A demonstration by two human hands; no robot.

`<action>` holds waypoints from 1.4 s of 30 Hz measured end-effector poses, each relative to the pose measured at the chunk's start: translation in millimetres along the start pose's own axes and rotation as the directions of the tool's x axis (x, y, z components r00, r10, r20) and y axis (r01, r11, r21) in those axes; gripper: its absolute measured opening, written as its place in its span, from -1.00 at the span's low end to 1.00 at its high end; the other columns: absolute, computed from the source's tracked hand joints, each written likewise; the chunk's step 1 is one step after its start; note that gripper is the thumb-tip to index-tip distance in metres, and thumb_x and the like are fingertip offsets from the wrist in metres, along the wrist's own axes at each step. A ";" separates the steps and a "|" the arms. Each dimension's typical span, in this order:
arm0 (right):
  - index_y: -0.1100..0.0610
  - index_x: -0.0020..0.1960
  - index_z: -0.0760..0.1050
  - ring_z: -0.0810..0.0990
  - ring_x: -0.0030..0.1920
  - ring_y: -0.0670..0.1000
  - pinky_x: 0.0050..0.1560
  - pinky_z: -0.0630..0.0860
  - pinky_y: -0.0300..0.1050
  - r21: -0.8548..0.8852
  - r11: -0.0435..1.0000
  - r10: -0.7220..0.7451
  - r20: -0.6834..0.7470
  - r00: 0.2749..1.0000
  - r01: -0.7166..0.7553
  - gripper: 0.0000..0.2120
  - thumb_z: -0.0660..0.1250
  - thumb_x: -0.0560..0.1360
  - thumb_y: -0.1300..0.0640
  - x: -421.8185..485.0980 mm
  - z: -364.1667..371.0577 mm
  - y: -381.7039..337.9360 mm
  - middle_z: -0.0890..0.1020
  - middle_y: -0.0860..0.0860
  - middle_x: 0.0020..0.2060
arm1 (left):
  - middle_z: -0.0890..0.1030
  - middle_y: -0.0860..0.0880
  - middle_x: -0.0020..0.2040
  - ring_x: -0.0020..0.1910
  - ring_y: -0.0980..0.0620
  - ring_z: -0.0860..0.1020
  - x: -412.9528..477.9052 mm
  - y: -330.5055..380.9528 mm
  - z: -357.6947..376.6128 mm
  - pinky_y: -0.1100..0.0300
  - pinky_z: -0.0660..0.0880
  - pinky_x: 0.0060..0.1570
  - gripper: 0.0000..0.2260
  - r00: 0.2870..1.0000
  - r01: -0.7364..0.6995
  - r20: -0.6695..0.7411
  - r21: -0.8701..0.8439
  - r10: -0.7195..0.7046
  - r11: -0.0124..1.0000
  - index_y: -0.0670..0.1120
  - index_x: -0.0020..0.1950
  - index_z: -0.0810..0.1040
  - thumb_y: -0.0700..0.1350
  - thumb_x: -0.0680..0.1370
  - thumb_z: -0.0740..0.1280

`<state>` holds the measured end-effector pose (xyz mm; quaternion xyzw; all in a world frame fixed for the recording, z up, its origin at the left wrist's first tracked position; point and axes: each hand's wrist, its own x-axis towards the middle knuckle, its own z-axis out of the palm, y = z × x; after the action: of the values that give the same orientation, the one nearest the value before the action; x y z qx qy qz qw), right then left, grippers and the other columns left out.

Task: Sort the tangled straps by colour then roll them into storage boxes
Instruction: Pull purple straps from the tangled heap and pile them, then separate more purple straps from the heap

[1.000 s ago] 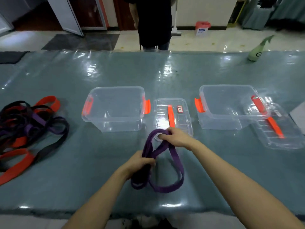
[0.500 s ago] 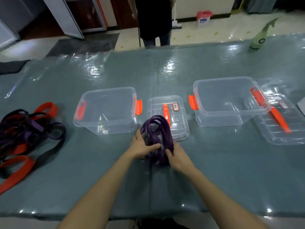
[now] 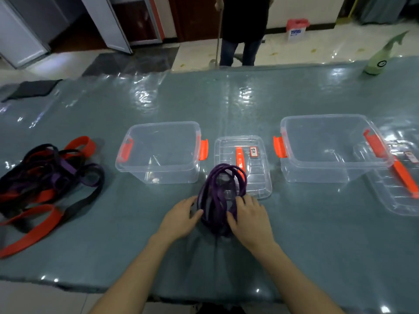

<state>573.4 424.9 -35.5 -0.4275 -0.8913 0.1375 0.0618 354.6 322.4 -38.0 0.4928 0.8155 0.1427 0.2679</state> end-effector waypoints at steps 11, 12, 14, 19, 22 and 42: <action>0.10 0.11 0.51 0.58 0.14 0.18 0.13 0.48 0.09 0.036 0.854 -0.512 0.244 0.824 0.520 -0.82 0.16 0.68 0.09 45.9 59.5 -192.0 0.58 0.08 0.10 | 0.63 -0.01 0.41 0.34 -0.11 0.62 -116.9 -173.1 -110.9 -0.05 0.57 0.30 -0.63 0.916 0.385 -0.241 0.311 -0.320 0.869 0.04 0.50 0.54 0.12 0.72 0.30; 0.11 0.12 0.51 0.58 0.15 0.19 0.13 0.48 0.09 0.038 0.841 -0.529 0.265 0.806 0.540 -0.82 0.16 0.67 0.09 51.9 68.1 -215.4 0.57 0.09 0.11 | 0.63 -0.02 0.41 0.34 -0.12 0.62 -124.8 -196.0 -122.9 -0.04 0.57 0.29 -0.63 0.901 0.421 -0.249 0.304 -0.355 0.855 0.03 0.49 0.55 0.11 0.72 0.30; 0.13 0.13 0.51 0.57 0.16 0.20 0.12 0.45 0.10 0.053 0.822 -0.556 0.285 0.781 0.567 -0.81 0.17 0.67 0.09 66.0 84.1 -261.4 0.56 0.11 0.13 | 0.63 -0.07 0.37 0.31 -0.15 0.63 -137.4 -244.2 -145.8 -0.06 0.58 0.26 -0.63 0.876 0.469 -0.263 0.275 -0.404 0.839 -0.02 0.47 0.57 0.08 0.70 0.34; 0.13 0.21 0.51 0.56 0.23 0.18 0.18 0.49 0.09 0.063 0.850 -0.512 0.337 0.790 0.524 -0.79 0.21 0.67 0.05 100.5 120.9 -372.9 0.56 0.10 0.20 | 0.62 -0.12 0.21 0.21 -0.23 0.64 -149.8 -354.9 -197.7 -0.08 0.60 0.13 -0.62 0.856 0.492 -0.317 0.256 -0.409 0.832 -0.09 0.35 0.63 0.01 0.58 0.50; 0.14 0.28 0.54 0.57 0.26 0.18 0.18 0.54 0.10 0.137 0.899 -0.438 0.272 0.857 0.416 -0.73 0.27 0.67 0.03 135.1 138.7 -431.4 0.56 0.10 0.23 | 0.57 -0.12 0.33 0.31 -0.22 0.58 -136.6 -407.7 -222.8 -0.14 0.58 0.20 -0.57 0.855 0.468 -0.374 0.254 -0.360 0.847 -0.10 0.41 0.60 0.08 0.61 0.48; 0.12 0.14 0.71 0.78 -0.07 0.15 0.08 0.73 0.12 0.511 0.814 -0.014 0.493 0.870 -0.276 -0.76 0.45 0.64 -0.05 215.0 165.0 -465.1 0.79 0.05 -0.10 | 0.71 -0.09 -0.02 -0.01 -0.19 0.71 2.5 -479.0 -270.5 0.00 0.62 -0.11 -0.58 0.844 0.465 -0.393 0.197 -0.365 0.863 -0.08 0.32 0.49 0.07 0.56 0.49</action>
<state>54.4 283.2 -56.0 -0.4049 -0.7642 0.5001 -0.0444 -150.9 106.3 -56.0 0.3032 0.9490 0.0453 0.0728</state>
